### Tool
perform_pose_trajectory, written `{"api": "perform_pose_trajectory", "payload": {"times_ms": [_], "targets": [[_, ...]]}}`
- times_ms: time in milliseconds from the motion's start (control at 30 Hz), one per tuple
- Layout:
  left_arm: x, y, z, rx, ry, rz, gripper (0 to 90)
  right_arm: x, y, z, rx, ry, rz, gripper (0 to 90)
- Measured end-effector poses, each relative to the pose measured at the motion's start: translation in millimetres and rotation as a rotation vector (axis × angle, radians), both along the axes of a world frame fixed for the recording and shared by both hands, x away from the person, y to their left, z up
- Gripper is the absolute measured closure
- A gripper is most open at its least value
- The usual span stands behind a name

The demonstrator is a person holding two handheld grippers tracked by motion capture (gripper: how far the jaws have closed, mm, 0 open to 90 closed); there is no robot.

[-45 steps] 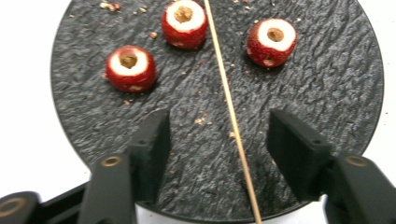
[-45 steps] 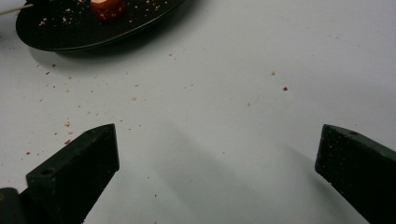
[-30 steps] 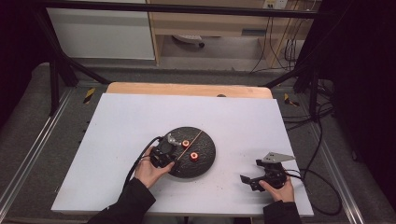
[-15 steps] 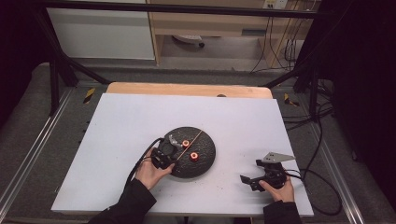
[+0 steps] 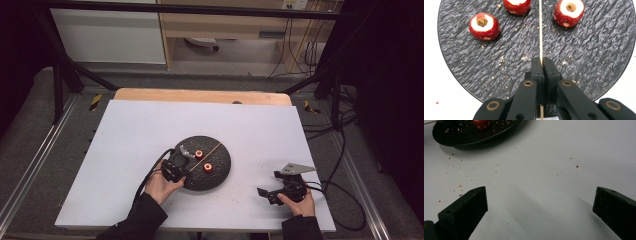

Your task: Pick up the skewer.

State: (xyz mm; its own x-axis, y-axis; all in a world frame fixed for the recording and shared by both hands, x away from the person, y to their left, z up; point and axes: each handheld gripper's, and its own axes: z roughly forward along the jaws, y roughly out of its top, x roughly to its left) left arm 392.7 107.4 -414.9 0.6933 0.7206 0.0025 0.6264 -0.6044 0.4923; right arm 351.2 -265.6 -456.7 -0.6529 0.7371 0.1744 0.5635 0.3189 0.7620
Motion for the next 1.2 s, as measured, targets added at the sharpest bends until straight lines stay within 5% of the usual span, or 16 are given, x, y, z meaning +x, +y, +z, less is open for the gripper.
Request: {"api": "perform_pose_trajectory", "payload": {"times_ms": [433,1200], "targets": [[-6.3,18.4,5.3,-0.081,-0.042,0.023,88.2,-0.1,0.3,-0.3,-0.001,0.004,-0.002,0.6],[-43.1,82.6,4.5,-0.336,-0.214,0.078,88.2,1.6,4.9,-0.4,-0.010,0.015,-0.026,0.6]]}}
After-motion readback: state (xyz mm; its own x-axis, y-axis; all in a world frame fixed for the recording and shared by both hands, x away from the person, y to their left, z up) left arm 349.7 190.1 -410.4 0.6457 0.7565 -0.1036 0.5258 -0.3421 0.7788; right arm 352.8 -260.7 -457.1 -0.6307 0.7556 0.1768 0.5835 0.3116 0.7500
